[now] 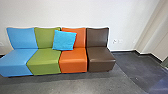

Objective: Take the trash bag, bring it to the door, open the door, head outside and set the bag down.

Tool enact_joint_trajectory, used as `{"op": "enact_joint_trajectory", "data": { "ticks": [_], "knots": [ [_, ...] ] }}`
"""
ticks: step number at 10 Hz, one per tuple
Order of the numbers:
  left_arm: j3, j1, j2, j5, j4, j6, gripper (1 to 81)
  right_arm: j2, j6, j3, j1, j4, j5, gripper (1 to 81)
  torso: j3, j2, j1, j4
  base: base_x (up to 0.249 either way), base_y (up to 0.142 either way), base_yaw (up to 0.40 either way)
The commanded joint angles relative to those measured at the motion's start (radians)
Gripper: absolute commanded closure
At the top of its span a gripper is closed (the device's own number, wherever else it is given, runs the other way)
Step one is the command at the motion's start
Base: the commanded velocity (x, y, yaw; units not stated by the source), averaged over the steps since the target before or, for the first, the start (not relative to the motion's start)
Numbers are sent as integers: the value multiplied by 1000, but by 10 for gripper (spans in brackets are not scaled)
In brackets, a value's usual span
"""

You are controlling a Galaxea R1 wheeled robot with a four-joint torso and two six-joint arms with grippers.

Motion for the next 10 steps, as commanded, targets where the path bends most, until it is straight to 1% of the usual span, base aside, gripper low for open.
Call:
{"op": "enact_joint_trajectory", "data": {
  "ticks": [1,4,6,7,8,9,10],
  "knots": [
    [1,-19,-3,91,-8,14,811,-43,-6,19,37,3,-61,10,58,95,-61,0,0,0,0],
    [-1,-19,10,69,-6,13,811,-34,-6,16,40,3,-60,10,115,206,-134,0,0,0,0],
    [-1,-19,10,69,-6,14,811,-34,-6,14,43,3,-60,10,146,280,-182,0,0,0,0],
    [1,-17,13,71,-3,14,811,-29,-6,9,42,3,-61,10,153,319,-207,0,0,0,0],
    [1,14,22,69,1,20,811,-16,-6,-1,32,3,-61,10,122,353,-230,0,0,0,0],
    [-2,53,35,66,0,63,811,6,-6,-30,19,3,-61,10,128,389,-254,0,0,0,0],
    [-2,92,46,42,1,83,811,26,-6,-63,-3,5,-60,10,132,426,-278,0,0,0,0]
  ]
}}
